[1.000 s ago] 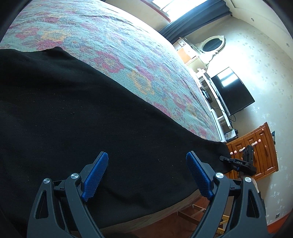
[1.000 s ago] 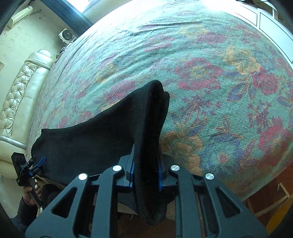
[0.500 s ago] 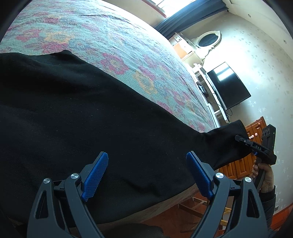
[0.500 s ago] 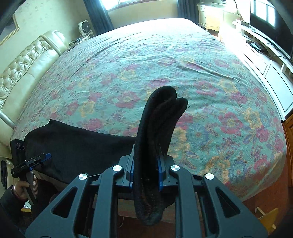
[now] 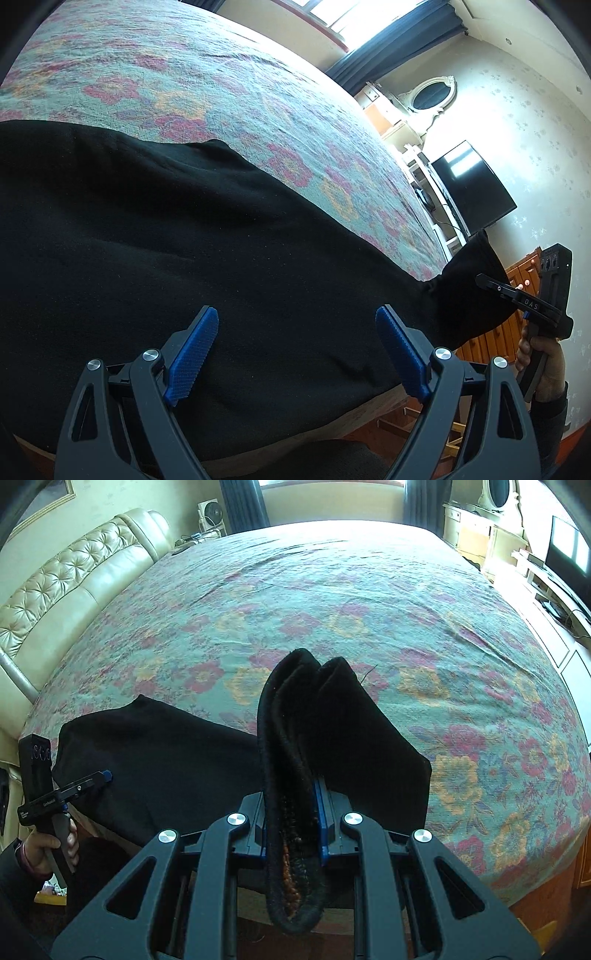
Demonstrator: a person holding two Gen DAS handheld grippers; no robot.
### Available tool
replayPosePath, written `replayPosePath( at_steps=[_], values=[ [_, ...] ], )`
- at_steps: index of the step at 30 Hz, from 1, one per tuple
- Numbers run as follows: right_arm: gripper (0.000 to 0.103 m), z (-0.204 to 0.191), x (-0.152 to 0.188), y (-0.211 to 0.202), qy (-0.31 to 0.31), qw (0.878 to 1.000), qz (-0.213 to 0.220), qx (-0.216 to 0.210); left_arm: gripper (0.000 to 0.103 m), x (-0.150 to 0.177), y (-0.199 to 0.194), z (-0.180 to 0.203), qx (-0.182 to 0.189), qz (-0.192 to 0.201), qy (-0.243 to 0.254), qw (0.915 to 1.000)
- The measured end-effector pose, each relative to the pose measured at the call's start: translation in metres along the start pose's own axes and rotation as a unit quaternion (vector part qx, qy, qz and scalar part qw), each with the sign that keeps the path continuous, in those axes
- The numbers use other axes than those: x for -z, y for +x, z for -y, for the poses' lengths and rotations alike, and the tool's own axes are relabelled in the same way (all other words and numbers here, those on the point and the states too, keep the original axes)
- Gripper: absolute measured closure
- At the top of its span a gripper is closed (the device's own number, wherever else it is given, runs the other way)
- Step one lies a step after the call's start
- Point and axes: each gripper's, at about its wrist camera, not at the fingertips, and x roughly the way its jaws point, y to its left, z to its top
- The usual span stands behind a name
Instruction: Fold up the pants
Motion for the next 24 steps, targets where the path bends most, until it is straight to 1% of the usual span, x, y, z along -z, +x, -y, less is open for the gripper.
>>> replayPosePath(
  at_steps=[5, 10, 13, 19, 24],
  values=[
    [0.085, -0.037, -0.005, 0.010, -0.014, 1.000, 0.001, -0.020, 0.017, -0.002, -0.001, -0.003, -0.001, -0.002, -0.002, 1.0000],
    [0.085, -0.072, -0.007, 0.028, -0.025, 0.999, -0.009, -0.037, 0.017, -0.001, -0.002, -0.002, 0.000, -0.006, 0.002, 1.0000],
    [0.085, -0.092, -0.005, 0.043, -0.033, 0.999, -0.018, -0.037, 0.017, -0.002, -0.001, -0.002, -0.005, -0.006, 0.009, 0.9999],
    [0.085, -0.122, 0.004, 0.077, -0.033, 0.997, -0.040, -0.058, 0.017, -0.004, -0.004, -0.006, -0.006, -0.005, 0.003, 1.0000],
    [0.085, -0.141, 0.010, 0.096, -0.031, 0.996, -0.049, -0.070, 0.017, -0.010, -0.010, -0.011, -0.011, 0.007, -0.002, 0.9999]
  ],
)
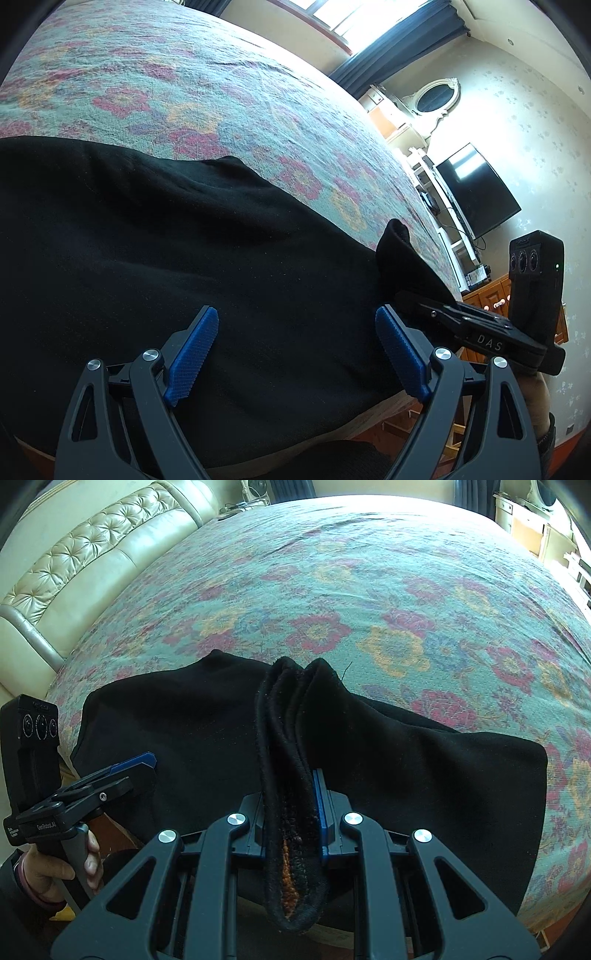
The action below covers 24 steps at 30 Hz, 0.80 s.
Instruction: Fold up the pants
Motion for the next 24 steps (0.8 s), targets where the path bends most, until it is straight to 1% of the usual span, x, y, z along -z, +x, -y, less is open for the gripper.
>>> replayPosePath(
  at_steps=[8, 13, 19, 20, 21, 22, 23, 24],
  values=[
    [0.085, -0.013, 0.001, 0.022, 0.009, 1.000, -0.006, -0.005, 0.017, -0.005, -0.008, -0.012, -0.005, 0.013, -0.021, 0.9997],
    [0.085, -0.020, -0.001, 0.031, 0.019, 1.000, -0.002, -0.009, 0.017, -0.006, -0.012, -0.016, -0.007, 0.017, -0.024, 0.9995],
    [0.084, -0.026, -0.001, 0.043, 0.021, 1.000, -0.007, -0.009, 0.017, -0.008, -0.013, -0.020, -0.011, 0.017, -0.026, 0.9995],
    [0.081, -0.027, 0.001, 0.045, 0.021, 1.000, -0.008, -0.010, 0.017, -0.009, -0.012, -0.019, -0.011, 0.017, -0.026, 0.9995],
    [0.075, -0.027, 0.002, 0.046, 0.023, 1.000, -0.009, -0.012, 0.017, -0.009, -0.012, -0.020, -0.012, 0.017, -0.026, 0.9995],
    [0.072, -0.026, 0.004, 0.048, 0.031, 0.999, -0.009, -0.021, 0.017, -0.009, -0.012, -0.020, -0.013, 0.017, -0.025, 0.9995],
    [0.066, -0.026, 0.005, 0.049, 0.038, 0.999, -0.009, -0.031, 0.017, -0.010, -0.012, -0.021, -0.013, 0.017, -0.025, 0.9994],
    [0.064, -0.027, 0.007, 0.051, 0.039, 0.999, -0.010, -0.034, 0.017, -0.010, -0.013, -0.022, -0.014, 0.017, -0.026, 0.9994]
  ],
)
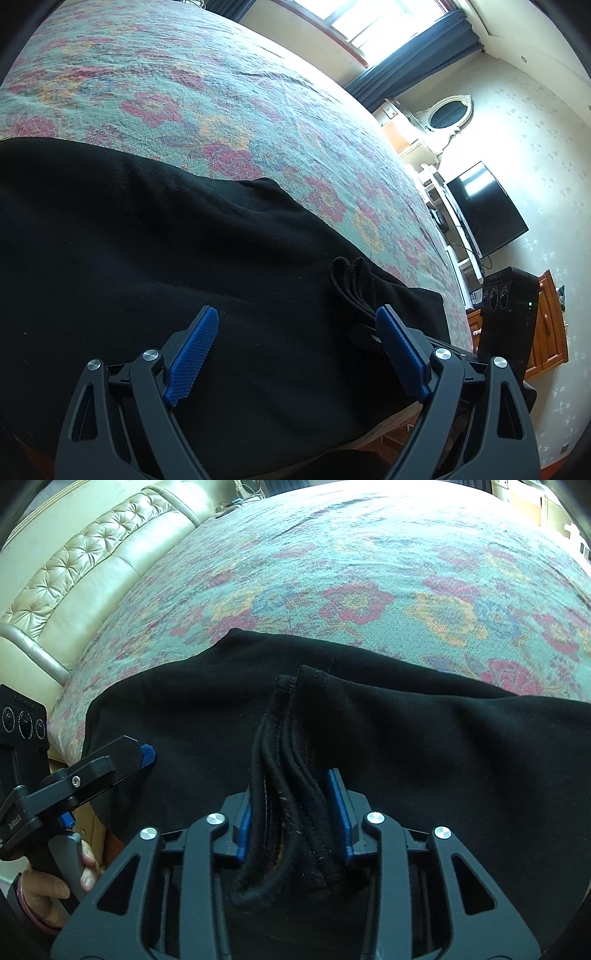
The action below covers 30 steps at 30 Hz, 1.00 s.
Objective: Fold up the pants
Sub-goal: 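Open the right gripper and release the hem onto the folded pants, then grasp the loose end of the black pants with the left gripper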
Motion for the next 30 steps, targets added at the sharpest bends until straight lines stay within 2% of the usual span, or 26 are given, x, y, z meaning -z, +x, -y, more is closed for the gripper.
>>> replayPosePath(
  at_steps=[1, 5, 7, 10, 12, 16, 19, 22, 25, 28, 30],
  values=[
    [0.062, -0.002, 0.002, 0.000, -0.003, 1.000, 0.002, 0.003, 0.017, -0.001, 0.000, -0.001, 0.000, 0.000, 0.000, 1.0000],
    [0.046, -0.012, 0.010, -0.002, -0.001, 1.000, 0.009, -0.017, 0.017, -0.003, -0.003, -0.006, -0.006, 0.005, -0.001, 1.0000],
    [0.041, -0.017, 0.016, -0.002, 0.000, 0.999, 0.006, -0.036, 0.017, -0.005, -0.005, -0.009, -0.009, 0.007, -0.002, 0.9999],
    [0.035, -0.026, 0.023, -0.001, -0.015, 0.999, 0.007, -0.036, 0.017, -0.008, -0.010, -0.015, -0.012, 0.011, -0.008, 0.9998],
    [0.034, -0.029, 0.025, -0.005, -0.019, 0.999, 0.014, -0.039, 0.017, -0.010, -0.015, -0.020, -0.012, 0.012, -0.011, 0.9998],
    [0.034, -0.025, 0.027, -0.017, 0.001, 0.997, 0.032, -0.076, 0.017, -0.016, -0.032, -0.037, 0.007, 0.006, -0.009, 0.9999],
    [0.034, -0.023, 0.033, -0.027, 0.003, 0.995, 0.043, -0.085, 0.017, -0.025, -0.053, -0.062, 0.025, -0.007, -0.020, 0.9994],
    [0.034, -0.018, 0.039, -0.035, 0.009, 0.994, 0.052, -0.095, 0.017, -0.030, -0.082, -0.095, 0.034, -0.001, -0.045, 0.9984],
    [0.034, -0.013, 0.046, -0.039, 0.017, 0.993, 0.051, -0.101, 0.017, -0.035, -0.115, -0.132, 0.020, 0.016, -0.064, 0.9976],
    [0.034, -0.010, 0.053, -0.040, 0.025, 0.993, 0.045, -0.108, 0.017, -0.039, -0.147, -0.164, 0.000, 0.035, -0.062, 0.9975],
    [0.034, -0.009, 0.057, -0.039, 0.029, 0.993, 0.043, -0.110, 0.017, -0.041, -0.159, -0.183, -0.018, 0.033, -0.055, 0.9978]
  ],
)
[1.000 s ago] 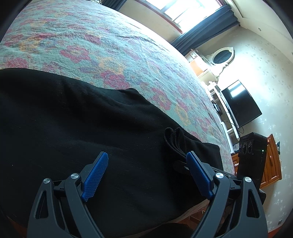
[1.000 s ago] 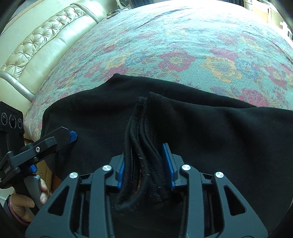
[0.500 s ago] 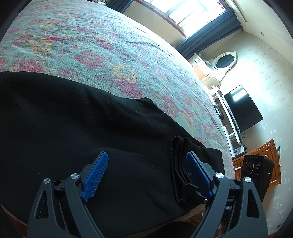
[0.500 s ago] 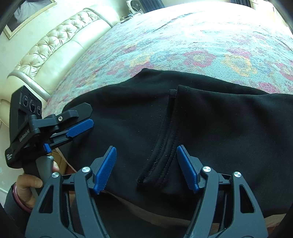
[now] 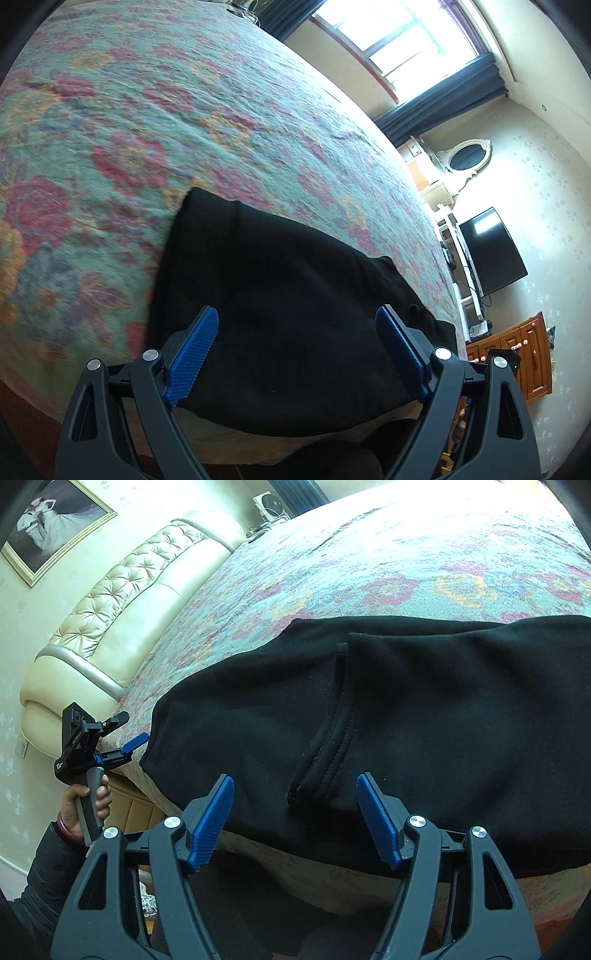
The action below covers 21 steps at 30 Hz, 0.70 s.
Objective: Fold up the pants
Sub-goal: 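Grasp the loose end of the black pants with the left gripper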
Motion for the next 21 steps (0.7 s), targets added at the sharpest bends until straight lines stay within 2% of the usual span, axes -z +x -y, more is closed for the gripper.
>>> replayPosePath(
  at_steps=[3, 9, 12, 16, 21],
  values=[
    [0.033, 0.000, 0.004, -0.001, 0.000, 1.000, 0.000, 0.002, 0.017, -0.007, -0.007, -0.022, -0.026, -0.001, 0.012, 0.9996],
    [0.033, -0.002, 0.004, -0.003, 0.001, 1.000, -0.002, 0.006, 0.017, -0.015, 0.002, -0.051, -0.021, -0.027, 0.000, 0.9994],
    [0.033, -0.001, 0.004, -0.002, 0.001, 1.000, -0.003, 0.007, 0.017, -0.018, 0.006, -0.052, -0.004, -0.030, 0.008, 0.9995],
    [0.032, 0.000, 0.006, 0.001, 0.001, 1.000, -0.006, 0.010, 0.017, -0.018, 0.010, -0.055, 0.048, -0.039, 0.000, 0.9981],
    [0.031, -0.003, 0.007, 0.001, -0.006, 1.000, -0.008, 0.018, 0.015, -0.017, 0.021, -0.047, 0.079, -0.038, 0.014, 0.9961]
  ],
)
